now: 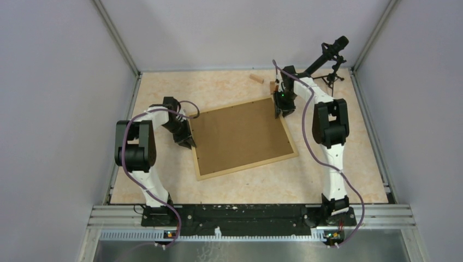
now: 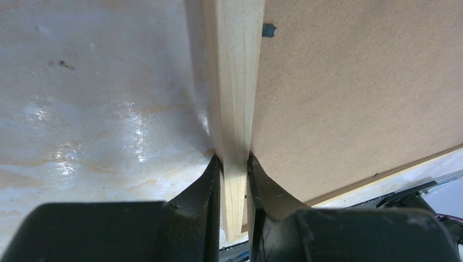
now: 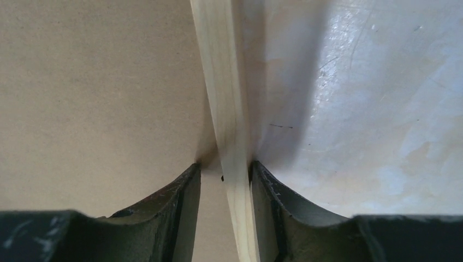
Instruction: Put the photo into the frame
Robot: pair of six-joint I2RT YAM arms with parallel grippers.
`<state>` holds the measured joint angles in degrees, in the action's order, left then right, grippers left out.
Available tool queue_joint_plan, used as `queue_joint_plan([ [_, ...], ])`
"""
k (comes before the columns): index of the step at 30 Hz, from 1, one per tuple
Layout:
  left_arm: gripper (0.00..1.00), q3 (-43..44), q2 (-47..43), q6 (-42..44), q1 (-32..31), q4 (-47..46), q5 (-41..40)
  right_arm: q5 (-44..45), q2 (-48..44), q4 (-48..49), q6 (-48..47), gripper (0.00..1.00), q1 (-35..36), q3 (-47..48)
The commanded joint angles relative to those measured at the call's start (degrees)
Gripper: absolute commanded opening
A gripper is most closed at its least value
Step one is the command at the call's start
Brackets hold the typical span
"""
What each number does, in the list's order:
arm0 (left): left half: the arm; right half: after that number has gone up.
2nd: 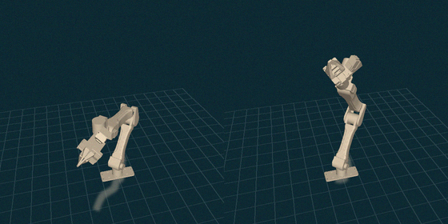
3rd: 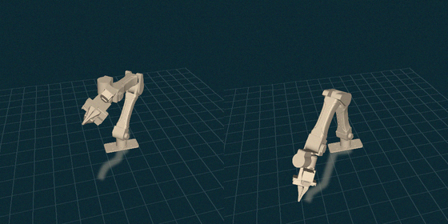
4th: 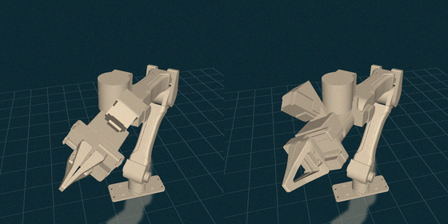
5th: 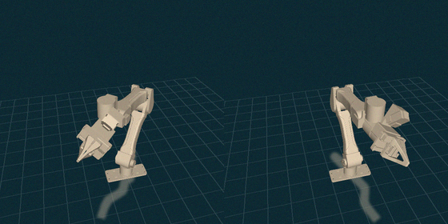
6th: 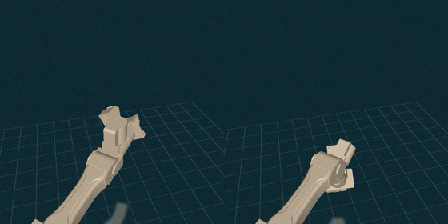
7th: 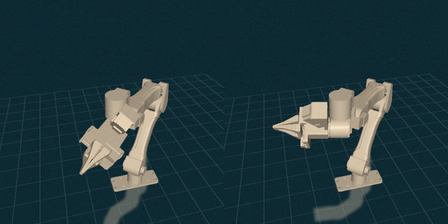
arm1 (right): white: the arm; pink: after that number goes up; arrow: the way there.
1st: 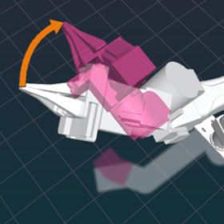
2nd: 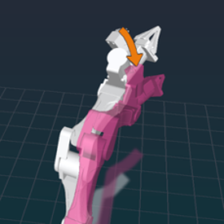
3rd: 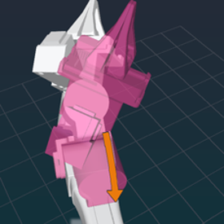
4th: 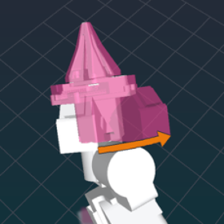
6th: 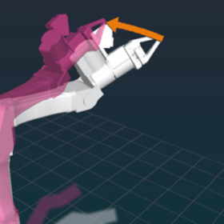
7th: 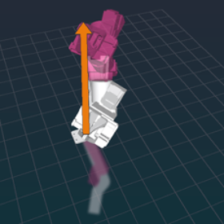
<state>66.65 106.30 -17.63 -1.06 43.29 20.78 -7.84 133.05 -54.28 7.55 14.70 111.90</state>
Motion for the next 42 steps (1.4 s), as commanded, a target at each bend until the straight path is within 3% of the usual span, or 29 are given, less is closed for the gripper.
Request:
queue_joint_plan([
  [1, 0.04, -2.15, 3.41, 0.49, -0.77, -10.68, -1.24, -7.23, 7.14, 4.25, 2.37, 0.4, 1.74, -5.05],
  [7, 0.04, -2.06, 3.58, 0.49, -0.73, -10.82, -0.93, -14.32, 4.21, 8.92, 4.23, 0.42, 1.67, -8.61],
  [11, 0.04, -2.1, 3.56, 0.49, -0.76, -10.77, -0.83, -9.26, -2.6, 7.77, 3.79, 0.42, 0.53, -6.45],
  [18, 0.04, -1.92, 3.72, 0.4, -0.74, -10.88, -0.41, -5.23, -10.94, 9.76, 2.59, 0.27, -2.22, -7.02],
  [42, 0.04, -1.88, 3.83, 0.48, -0.71, -10.84, -0.63, -1.66, -7.73, 7.82, -0.08, 0.17, -1.31, -7.97],
])
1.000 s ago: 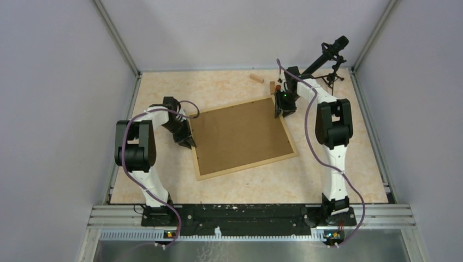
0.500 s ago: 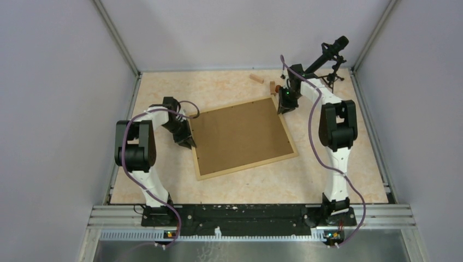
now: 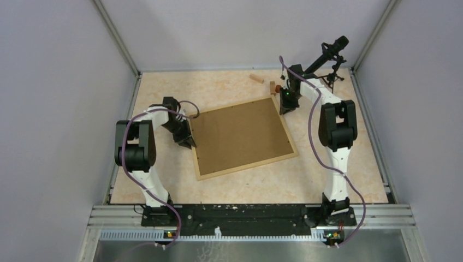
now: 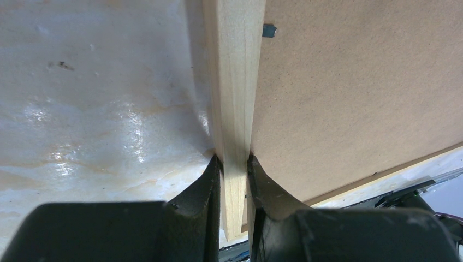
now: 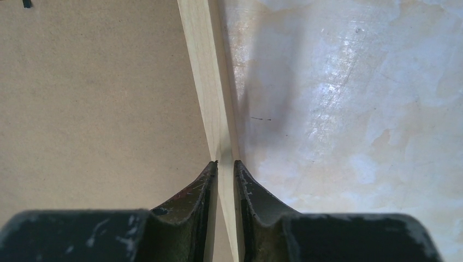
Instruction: Put the photo into the frame
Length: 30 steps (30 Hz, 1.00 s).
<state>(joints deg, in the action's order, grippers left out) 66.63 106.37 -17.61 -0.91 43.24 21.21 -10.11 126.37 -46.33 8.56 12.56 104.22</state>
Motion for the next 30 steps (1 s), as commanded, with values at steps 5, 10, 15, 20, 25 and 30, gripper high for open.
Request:
queue_joint_plan([
  [5, 0.04, -1.92, 3.67, 0.47, -0.92, -10.73, -1.09, 0.53, -1.3, -0.38, -1.33, 0.17, 0.97, -1.03],
  [10, 0.04, -1.86, 3.61, 0.47, -0.93, -10.75, -1.08, 1.59, -1.43, -0.64, -1.7, 0.17, 1.17, -1.98],
  [15, 0.04, -1.9, 3.5, 0.47, -0.88, -10.72, -0.94, 2.07, -0.59, -0.5, -2.0, 0.17, 1.63, -1.66],
  [20, 0.04, -1.96, 3.5, 0.55, -0.88, -10.67, -1.02, 4.41, 0.46, -0.76, -2.23, 0.16, 2.18, -1.48],
  [25, 0.04, -1.9, 3.5, 0.52, -0.9, -10.74, -0.75, 6.45, 0.99, -0.87, -2.6, 0.16, 2.71, -1.44],
  [30, 0.04, -2.02, 3.5, 0.54, -0.86, -10.73, -0.88, 6.15, 1.42, -0.71, -3.28, 0.17, 3.24, -1.48],
])
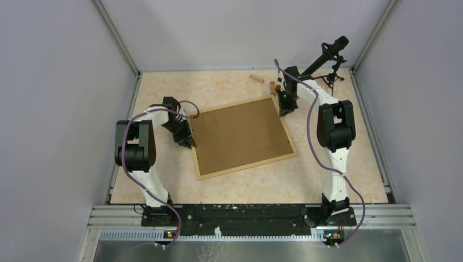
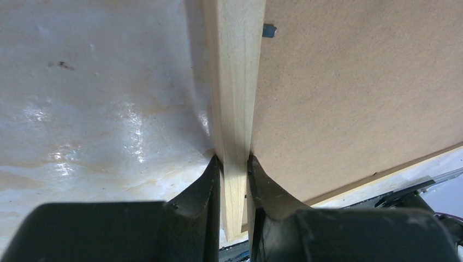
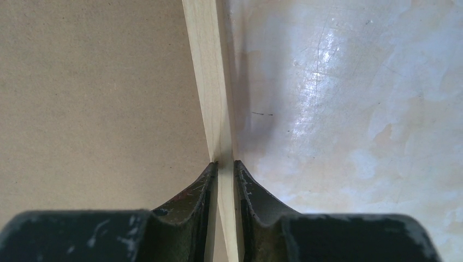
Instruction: Put the photo into the frame
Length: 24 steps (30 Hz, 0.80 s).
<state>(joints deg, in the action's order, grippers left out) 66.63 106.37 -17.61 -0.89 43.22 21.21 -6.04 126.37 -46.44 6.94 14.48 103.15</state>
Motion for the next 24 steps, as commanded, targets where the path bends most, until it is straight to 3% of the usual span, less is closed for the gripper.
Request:
queue_joint_plan([
  [1, 0.04, -2.0, 3.5, 0.55, -0.9, -10.71, -0.87, 1.9, 1.47, -0.71, -1.67, 0.18, 1.34, -0.33],
  [8, 0.04, -1.97, 3.5, 0.55, -0.9, -10.77, -0.8, 0.5, 1.38, -1.02, -1.49, 0.19, 1.26, -0.29],
  [24, 0.04, -2.05, 3.41, 0.55, -0.92, -10.77, -0.72, 13.24, 4.92, -3.13, -1.11, 0.16, 3.91, -0.37],
])
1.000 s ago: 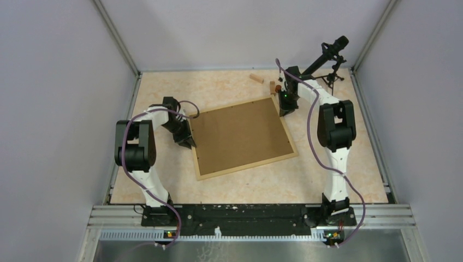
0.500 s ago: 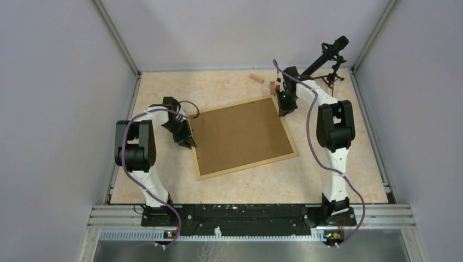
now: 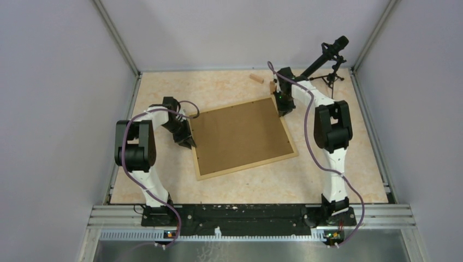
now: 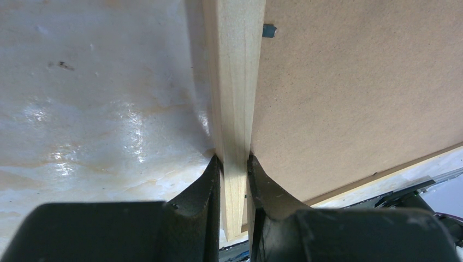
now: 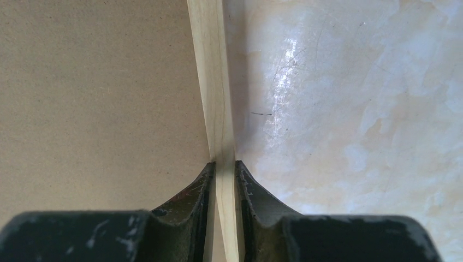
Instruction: Put the photo into the frame
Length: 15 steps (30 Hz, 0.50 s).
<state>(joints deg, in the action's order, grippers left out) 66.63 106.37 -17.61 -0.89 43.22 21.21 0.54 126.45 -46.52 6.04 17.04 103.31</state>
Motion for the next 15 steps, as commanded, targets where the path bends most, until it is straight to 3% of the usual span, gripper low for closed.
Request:
queue_joint_plan([
  [1, 0.04, -2.0, 3.38, 0.55, -0.96, -10.75, -0.72, 7.06, 5.32, -3.0, 0.3, 0.16, 1.78, -0.74],
  [8, 0.04, -2.06, 3.35, 0.47, -0.92, -10.88, -0.47, 16.83, 13.12, -5.88, 9.37, 0.2, 9.36, -0.93],
  [11, 0.04, -2.0, 3.28, 0.38, -0.91, -11.01, -0.36, 21.6, 16.88, -8.98, 14.26, 0.27, 13.6, 2.63],
  [15, 0.04, -2.12, 3.0, 0.42, -0.89, -11.01, -0.13, 16.21, 17.29, -8.38, 14.25, 0.34, 14.26, 5.62],
])
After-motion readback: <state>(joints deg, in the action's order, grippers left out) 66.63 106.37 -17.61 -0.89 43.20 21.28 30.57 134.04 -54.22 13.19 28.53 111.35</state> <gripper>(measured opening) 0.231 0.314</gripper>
